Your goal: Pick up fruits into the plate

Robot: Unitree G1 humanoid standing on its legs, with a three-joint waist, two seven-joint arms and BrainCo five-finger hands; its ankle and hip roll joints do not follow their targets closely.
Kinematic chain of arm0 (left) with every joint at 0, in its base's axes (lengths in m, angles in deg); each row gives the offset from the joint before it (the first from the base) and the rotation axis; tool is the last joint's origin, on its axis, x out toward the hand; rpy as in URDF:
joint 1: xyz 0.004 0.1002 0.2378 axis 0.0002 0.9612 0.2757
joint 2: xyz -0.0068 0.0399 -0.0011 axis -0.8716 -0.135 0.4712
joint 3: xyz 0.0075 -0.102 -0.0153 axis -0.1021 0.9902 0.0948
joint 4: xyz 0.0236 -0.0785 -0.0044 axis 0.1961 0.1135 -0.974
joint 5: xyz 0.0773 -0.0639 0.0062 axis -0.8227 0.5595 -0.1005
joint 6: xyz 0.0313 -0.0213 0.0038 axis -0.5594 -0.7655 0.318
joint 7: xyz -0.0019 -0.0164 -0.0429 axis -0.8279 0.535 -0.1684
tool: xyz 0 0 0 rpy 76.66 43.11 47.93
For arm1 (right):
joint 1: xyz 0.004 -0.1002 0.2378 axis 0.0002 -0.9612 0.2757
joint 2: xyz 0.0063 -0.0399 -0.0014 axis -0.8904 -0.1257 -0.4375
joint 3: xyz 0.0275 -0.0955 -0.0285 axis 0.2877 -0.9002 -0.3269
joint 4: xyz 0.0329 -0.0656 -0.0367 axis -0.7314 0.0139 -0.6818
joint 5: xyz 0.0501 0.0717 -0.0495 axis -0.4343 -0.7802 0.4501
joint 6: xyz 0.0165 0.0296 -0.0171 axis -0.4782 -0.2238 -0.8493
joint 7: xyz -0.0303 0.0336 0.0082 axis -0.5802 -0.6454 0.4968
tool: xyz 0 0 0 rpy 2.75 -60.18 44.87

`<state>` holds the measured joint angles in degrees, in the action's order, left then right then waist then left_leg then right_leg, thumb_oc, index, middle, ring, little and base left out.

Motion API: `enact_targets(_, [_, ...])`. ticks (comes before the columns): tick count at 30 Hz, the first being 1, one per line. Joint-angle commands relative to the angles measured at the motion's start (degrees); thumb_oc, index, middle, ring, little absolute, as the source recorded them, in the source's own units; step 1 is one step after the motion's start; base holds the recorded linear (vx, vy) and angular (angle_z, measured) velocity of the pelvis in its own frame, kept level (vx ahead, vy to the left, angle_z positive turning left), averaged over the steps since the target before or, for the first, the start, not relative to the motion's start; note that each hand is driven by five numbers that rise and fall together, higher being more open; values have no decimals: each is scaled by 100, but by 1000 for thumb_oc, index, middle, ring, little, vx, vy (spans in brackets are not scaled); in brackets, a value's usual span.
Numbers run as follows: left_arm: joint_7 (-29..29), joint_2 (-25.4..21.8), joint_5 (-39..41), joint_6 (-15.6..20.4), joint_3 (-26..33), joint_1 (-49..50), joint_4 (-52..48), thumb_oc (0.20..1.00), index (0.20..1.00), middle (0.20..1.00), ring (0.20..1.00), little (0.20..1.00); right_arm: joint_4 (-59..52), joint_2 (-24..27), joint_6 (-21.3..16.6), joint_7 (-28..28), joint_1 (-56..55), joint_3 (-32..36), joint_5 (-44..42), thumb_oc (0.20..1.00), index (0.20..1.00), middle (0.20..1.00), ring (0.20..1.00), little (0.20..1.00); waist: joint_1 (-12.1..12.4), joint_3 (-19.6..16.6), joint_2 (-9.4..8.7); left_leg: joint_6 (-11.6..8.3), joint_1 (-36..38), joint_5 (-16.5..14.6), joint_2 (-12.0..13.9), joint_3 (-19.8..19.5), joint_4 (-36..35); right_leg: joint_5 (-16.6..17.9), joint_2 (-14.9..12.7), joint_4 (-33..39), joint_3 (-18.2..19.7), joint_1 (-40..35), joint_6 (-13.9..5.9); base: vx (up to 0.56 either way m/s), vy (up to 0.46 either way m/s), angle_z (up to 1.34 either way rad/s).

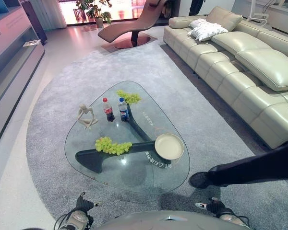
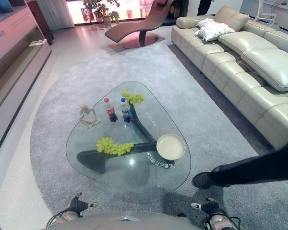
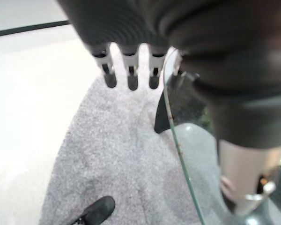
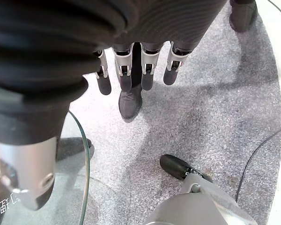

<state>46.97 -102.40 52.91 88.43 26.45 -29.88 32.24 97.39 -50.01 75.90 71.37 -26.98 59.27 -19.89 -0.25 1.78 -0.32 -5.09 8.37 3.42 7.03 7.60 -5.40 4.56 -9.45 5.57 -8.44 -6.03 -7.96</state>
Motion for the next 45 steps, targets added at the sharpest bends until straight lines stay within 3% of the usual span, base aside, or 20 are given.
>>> enact_targets(1, [77,-76,5,50,68,-425,340,1000,1000,1000,1000,1000,377,-78,12,-19,494,-116,34,1000,1000,1000,1000,1000,-26,185,-104,231,-7,-729,-268,-282,109,-584,211,-237,-12,-198,83,0,0,0])
enact_targets(19, [-93,-133,-41,141,96,-445,335,1000,1000,1000,1000,1000,403,-61,9,5,512,-98,43,1000,1000,1000,1000,1000,-38,191,-87,231,-8,-732,-265,-270,109,-583,205,-240,8,-184,80,0,0,0])
enact_targets(22, [-298,-135,-3,335,117,-458,296,1000,1000,1000,1000,1000,401,-60,14,3,515,-94,37,1000,1000,1000,1000,1000,-43,200,-81,232,-8,-731,-264,-275,115,-596,210,-251,21,-187,86,11,0,0])
enact_targets(25, [-874,-171,32,624,147,-498,182,1000,1000,1000,1000,1000,394,-33,14,11,527,-98,25,1000,1000,1000,1000,1000,-45,230,-75,227,-8,-728,-252,-266,126,-607,211,-273,28,-183,89,0,0,0])
enact_targets(29, [-1818,-287,66,1308,192,-611,-150,1000,1000,1000,1000,1000,352,21,38,44,527,-123,-63,1000,1000,1000,1000,1000,-30,280,-76,230,-20,-723,-251,-272,125,-614,213,-282,39,-181,98,0,0,0])
enact_targets(33, [-2383,-350,-235,1553,250,-663,-461,1000,1000,1000,1000,1000,353,17,33,40,507,-123,-134,1000,1000,1000,1000,1000,-20,313,-75,224,-32,-724,-244,-277,119,-620,209,-298,42,-164,97,0,0,0])
enact_targets(38, [-2703,-421,-854,1652,230,-764,-817,1000,1000,1000,1000,1000,355,14,23,3,455,-117,-117,1000,1000,1000,1000,1000,-67,372,-46,220,-40,-726,-246,-256,108,-615,201,-309,81,-128,80,26,-1,-1])
enact_targets(45, [-2911,-843,-1885,1280,-152,-1081,-1312,1000,1000,1000,1000,1000,321,240,4,-2,536,-115,-174,1000,1000,1000,1000,1000,-190,549,70,221,-138,-700,-260,-167,117,-597,173,-343,182,33,49,-1,45,-4])
